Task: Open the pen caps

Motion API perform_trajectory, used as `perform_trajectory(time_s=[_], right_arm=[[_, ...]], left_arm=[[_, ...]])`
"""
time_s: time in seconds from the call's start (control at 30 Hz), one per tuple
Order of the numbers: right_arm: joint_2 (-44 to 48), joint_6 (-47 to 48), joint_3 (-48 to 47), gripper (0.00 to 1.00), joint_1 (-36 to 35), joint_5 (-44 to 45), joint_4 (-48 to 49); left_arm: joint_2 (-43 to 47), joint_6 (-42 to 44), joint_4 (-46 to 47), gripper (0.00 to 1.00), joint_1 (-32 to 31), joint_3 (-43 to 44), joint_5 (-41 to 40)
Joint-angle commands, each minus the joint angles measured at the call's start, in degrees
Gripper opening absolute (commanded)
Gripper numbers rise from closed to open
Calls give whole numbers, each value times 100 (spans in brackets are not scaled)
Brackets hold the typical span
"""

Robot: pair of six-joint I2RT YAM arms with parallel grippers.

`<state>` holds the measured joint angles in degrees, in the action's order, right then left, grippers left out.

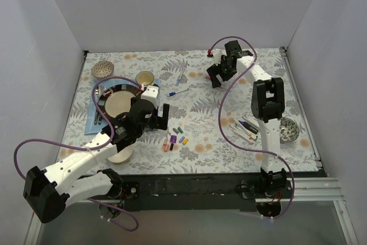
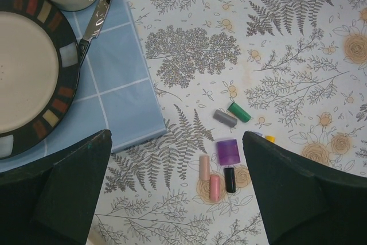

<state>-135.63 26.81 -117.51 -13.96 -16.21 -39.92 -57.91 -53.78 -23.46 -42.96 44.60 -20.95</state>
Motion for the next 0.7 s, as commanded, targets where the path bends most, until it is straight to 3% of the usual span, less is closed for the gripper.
perform_trajectory(time_s=[0.0,0.1,0.13,0.2,0.23,0.33,0.4,0.43,0.67], right_arm=[[-218,-202,-334,91,-81,345,-288],[-288,-150,-299,77,-142,539,-297],[-297,-106,-281,65,-160,601,-297],[-288,-62,-141,53,-212,723,-262],[-288,-36,-97,39,-222,750,-270],[-306,0,88,18,-274,838,-306],[-297,44,272,14,-283,934,-323],[-280,53,360,3,-292,961,-315],[369,62,1413,1,-283,708,-43]], left_arm=[[201,122,52,98,33,5,-208],[236,122,61,98,68,5,-199],[236,131,70,98,86,-4,-199],[254,122,70,98,104,-12,-199],[254,122,70,98,112,-13,-190],[263,131,70,98,121,-13,-199],[271,96,70,98,139,-21,-182],[280,78,70,98,156,-13,-164],[508,-737,280,98,315,49,775]])
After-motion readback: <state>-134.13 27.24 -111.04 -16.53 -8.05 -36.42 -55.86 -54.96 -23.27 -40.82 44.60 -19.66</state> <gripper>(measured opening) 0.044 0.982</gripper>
